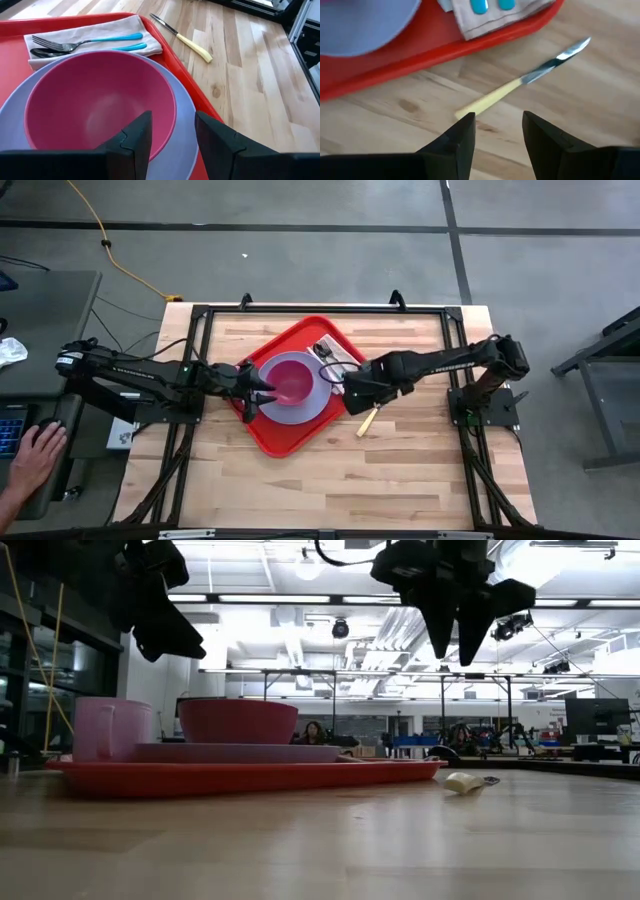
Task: Set up tray
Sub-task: Put the yellow table knife on top of the brown table napkin to the right of the blue fork on the red serving tray
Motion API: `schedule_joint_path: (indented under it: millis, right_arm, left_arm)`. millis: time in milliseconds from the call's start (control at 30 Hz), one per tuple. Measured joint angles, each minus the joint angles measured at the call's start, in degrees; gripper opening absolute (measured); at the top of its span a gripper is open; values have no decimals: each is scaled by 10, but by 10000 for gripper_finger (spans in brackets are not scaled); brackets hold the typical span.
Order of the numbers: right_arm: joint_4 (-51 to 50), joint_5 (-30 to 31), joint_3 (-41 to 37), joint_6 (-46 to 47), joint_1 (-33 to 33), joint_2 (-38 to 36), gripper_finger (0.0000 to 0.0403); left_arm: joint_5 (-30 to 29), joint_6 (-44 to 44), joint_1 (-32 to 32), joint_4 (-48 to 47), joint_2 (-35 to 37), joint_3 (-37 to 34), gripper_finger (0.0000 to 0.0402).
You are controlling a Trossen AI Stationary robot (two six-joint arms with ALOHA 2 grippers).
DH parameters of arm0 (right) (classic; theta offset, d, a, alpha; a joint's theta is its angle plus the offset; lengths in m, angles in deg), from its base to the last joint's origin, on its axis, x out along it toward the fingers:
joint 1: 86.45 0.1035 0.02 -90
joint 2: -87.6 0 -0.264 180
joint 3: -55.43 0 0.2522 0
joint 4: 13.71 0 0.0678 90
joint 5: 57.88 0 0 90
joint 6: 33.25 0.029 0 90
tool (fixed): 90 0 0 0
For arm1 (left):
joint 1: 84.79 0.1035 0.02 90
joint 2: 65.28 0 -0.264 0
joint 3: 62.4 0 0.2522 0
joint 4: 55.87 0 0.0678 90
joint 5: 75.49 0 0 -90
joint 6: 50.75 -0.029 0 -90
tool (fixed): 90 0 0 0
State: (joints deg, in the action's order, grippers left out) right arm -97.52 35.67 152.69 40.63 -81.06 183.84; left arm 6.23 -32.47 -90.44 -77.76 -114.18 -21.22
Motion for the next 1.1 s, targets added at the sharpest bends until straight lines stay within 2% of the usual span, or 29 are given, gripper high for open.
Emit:
schedule_joint_path:
  millis: [133,300,500,800,1100]
  right_arm:
    - [21,1,0,77,19,11,142]
    - [24,-8,0,144,37,39,142]
    - [26,-11,0,196,49,88,142]
    - [17,1,0,217,49,156,140]
    - [-14,27,-1,242,49,174,140]
  left_arm:
    - [1,0,0,-13,0,0,179]
    - [33,-10,0,-32,0,0,179]
    - [37,-17,0,-44,0,0,179]
    - [54,-32,0,-39,0,0,179]
    - [65,-63,0,-20,0,0,179]
